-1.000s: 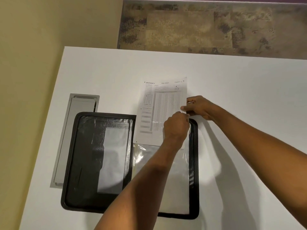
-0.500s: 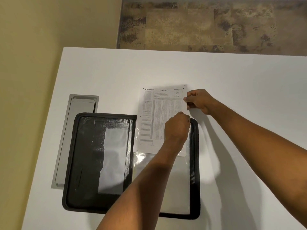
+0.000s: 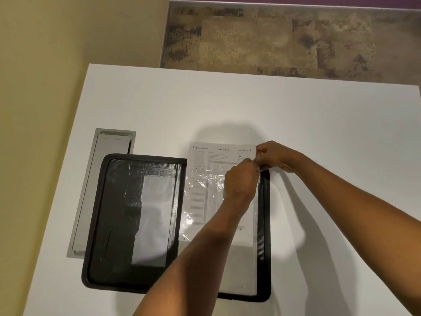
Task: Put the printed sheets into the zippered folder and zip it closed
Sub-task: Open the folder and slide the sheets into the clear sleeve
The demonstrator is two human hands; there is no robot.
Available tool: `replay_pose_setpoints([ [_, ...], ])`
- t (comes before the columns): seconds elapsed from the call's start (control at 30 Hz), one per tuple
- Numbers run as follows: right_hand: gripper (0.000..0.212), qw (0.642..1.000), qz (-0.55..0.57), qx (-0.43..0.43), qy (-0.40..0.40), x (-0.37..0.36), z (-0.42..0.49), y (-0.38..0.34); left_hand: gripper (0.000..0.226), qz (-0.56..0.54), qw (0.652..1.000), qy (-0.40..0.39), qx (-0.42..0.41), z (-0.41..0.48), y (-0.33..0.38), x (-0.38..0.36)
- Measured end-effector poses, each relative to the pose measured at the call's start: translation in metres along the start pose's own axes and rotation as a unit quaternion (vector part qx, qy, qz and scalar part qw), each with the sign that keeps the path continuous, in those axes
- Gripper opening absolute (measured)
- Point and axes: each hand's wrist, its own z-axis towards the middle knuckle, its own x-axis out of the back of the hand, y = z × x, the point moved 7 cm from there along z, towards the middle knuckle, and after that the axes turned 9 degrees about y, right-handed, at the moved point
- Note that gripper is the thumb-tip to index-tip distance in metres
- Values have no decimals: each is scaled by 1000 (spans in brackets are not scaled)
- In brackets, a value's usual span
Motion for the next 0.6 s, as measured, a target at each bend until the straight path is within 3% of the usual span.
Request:
replay_pose_setpoints([
  [0.1, 20, 996, 41, 55, 64, 8, 3, -19, 23, 1, 1000, 11, 14, -1, -2, 2],
  [0.2, 10, 990, 4, 116, 79, 9, 5, -33, 24, 2, 1000, 11, 16, 0, -3, 2],
  [0.4, 10, 989, -56, 136, 30, 1, 1, -27, 18, -56, 997, 8, 61, -1, -12, -6],
  [0.6, 39, 981, -136, 126, -58, -11, -16, -7, 24, -150, 985, 5, 87, -7, -15, -11],
])
